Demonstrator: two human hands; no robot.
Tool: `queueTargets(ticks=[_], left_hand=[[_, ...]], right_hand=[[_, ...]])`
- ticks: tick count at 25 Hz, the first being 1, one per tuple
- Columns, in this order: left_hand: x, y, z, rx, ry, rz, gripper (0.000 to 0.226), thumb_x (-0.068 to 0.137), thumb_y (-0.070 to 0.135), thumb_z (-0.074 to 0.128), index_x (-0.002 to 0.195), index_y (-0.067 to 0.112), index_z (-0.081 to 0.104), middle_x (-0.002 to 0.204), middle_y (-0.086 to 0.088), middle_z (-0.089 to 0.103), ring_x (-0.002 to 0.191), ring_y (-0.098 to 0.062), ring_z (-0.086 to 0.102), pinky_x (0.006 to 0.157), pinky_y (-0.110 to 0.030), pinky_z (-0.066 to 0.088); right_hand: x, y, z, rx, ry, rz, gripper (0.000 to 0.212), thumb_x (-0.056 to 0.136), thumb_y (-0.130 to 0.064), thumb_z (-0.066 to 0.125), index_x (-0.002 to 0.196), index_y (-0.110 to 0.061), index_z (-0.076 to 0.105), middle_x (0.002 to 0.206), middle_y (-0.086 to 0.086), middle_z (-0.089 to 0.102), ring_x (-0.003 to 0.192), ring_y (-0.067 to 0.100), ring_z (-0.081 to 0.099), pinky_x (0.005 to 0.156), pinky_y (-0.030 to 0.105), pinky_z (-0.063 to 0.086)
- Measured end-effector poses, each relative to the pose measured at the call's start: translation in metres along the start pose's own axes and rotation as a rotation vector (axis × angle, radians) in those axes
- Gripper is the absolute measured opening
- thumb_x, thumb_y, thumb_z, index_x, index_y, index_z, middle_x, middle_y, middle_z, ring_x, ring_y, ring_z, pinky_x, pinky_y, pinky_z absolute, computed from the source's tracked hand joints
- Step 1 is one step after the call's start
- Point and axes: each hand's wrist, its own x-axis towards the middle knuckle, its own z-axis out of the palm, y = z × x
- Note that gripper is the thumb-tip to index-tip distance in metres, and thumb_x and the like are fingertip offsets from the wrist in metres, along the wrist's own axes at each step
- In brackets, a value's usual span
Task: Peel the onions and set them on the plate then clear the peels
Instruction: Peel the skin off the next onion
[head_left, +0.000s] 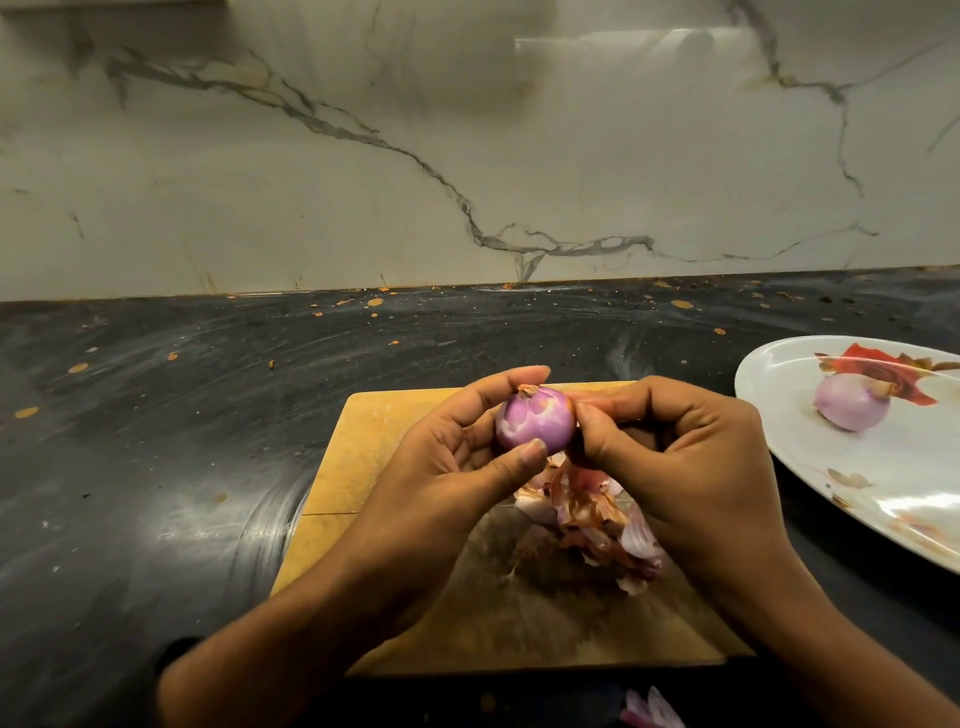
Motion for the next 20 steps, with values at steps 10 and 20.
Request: queueTargets(ticks=[10, 20], left_hand=[[0.002, -0.001, -0.003, 0.013, 0.021, 0.058, 0.052, 0.076, -0.001, 0.067, 0.125, 0.013, 0.06, 0.118, -0.007, 0.071, 0.112, -0.022, 0.068, 0.094, -0.028, 0.055], [-0.001, -0.005, 0.003, 0.174, 0.065, 0.168, 0.048, 0.07, -0.001, 0.073, 0.116, 0.01, 0.063, 0.117, -0.002, 0.072, 0.111, -0.016, 0.068, 0.091, -0.023, 0.054]], right_hand=[[0.003, -0.006, 0.002, 0.227, -0.061, 0.216, 0.013, 0.081, -0.011, 0.073, 0.089, -0.002, 0.079, 0.081, 0.012, 0.078, 0.081, 0.029, 0.076, 0.068, 0.034, 0.064], [-0.003, -0.01, 0.004, -0.073, -0.019, 0.029, 0.019, 0.079, -0.006, 0.079, 0.071, -0.023, 0.076, 0.065, -0.013, 0.074, 0.061, 0.003, 0.07, 0.055, 0.011, 0.051]])
